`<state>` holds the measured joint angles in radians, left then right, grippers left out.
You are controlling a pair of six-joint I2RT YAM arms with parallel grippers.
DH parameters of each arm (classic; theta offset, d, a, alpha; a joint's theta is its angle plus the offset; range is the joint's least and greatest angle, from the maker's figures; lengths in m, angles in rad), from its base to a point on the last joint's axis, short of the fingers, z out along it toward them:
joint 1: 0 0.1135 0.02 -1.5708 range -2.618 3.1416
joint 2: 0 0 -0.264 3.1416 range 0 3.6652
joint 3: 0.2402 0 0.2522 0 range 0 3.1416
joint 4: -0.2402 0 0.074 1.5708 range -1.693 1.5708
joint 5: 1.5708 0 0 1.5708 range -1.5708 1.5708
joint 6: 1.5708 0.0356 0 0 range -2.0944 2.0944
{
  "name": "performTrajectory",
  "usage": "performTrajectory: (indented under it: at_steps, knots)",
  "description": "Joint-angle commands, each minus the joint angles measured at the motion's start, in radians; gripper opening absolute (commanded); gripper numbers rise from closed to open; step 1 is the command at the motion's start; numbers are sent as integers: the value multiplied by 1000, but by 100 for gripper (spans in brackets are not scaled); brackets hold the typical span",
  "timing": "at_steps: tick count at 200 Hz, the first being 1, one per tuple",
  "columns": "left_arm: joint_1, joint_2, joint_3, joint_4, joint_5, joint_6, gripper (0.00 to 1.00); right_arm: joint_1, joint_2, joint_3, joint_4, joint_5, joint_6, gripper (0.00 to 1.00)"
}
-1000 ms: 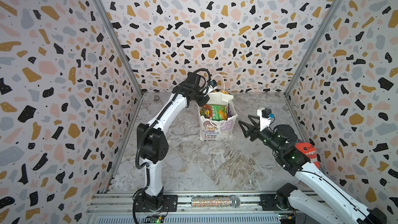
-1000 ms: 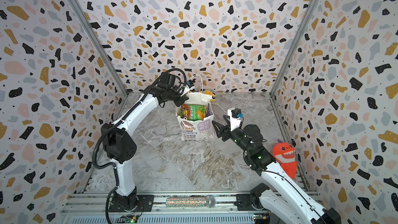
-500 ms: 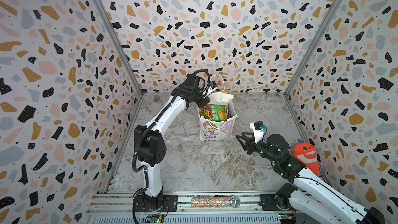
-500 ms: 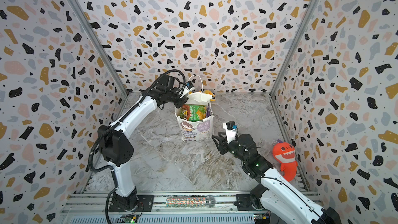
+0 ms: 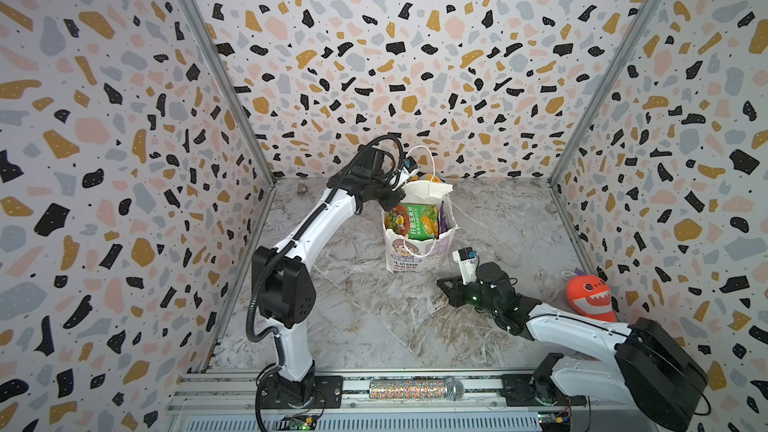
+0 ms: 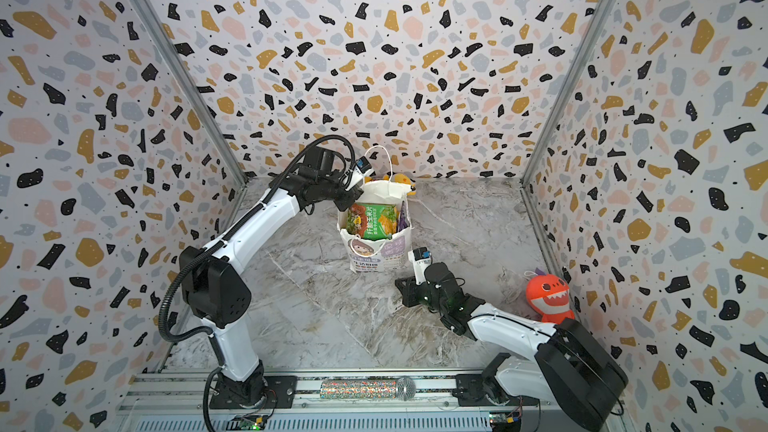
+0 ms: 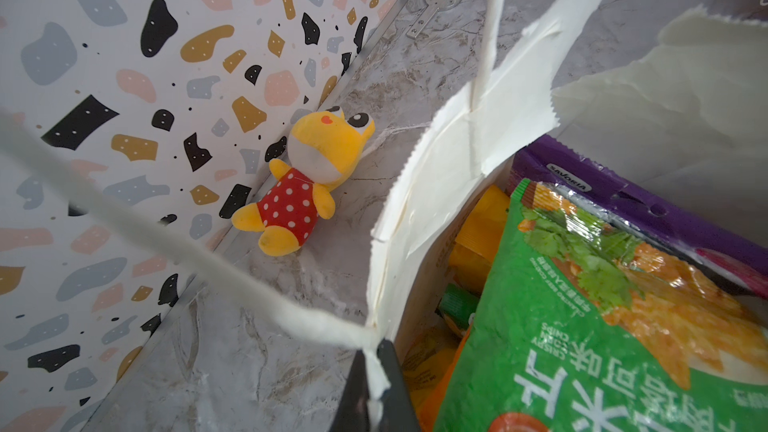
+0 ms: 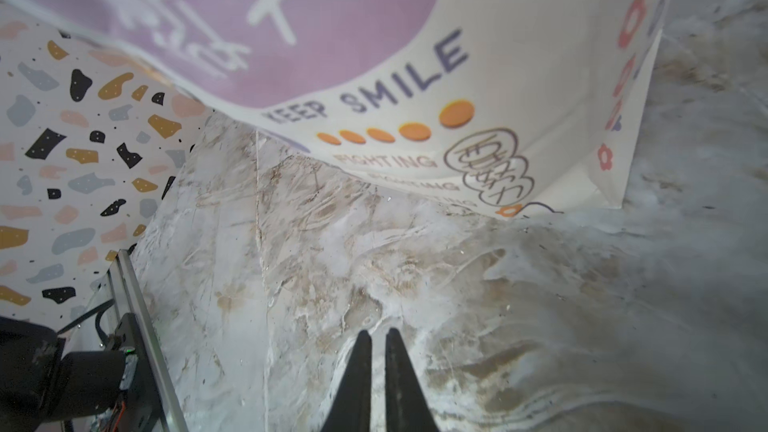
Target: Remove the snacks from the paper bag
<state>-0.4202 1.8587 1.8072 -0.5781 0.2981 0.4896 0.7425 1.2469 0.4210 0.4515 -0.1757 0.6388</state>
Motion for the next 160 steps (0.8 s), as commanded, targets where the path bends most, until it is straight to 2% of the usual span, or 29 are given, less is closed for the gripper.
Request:
performTrajectory:
  at_steps: [1, 28, 72, 120, 160]
  knots:
    - [-6, -77, -10, 137, -1, -26, 0, 12, 39, 44, 144, 71, 103, 11]
    - [-9, -99, -25, 171, -3, -37, 0, 12, 100, 63, 192, 164, 151, 12]
    - [-11, -126, -38, 215, -15, -56, 0, 8, 197, 125, 251, 211, 147, 13]
    - [-14, -145, -52, 248, -1, -48, 0, 1, 314, 157, 353, 212, 107, 14]
    - [-15, -153, -49, 264, 8, -19, 0, 0, 309, 183, 359, 210, 55, 17]
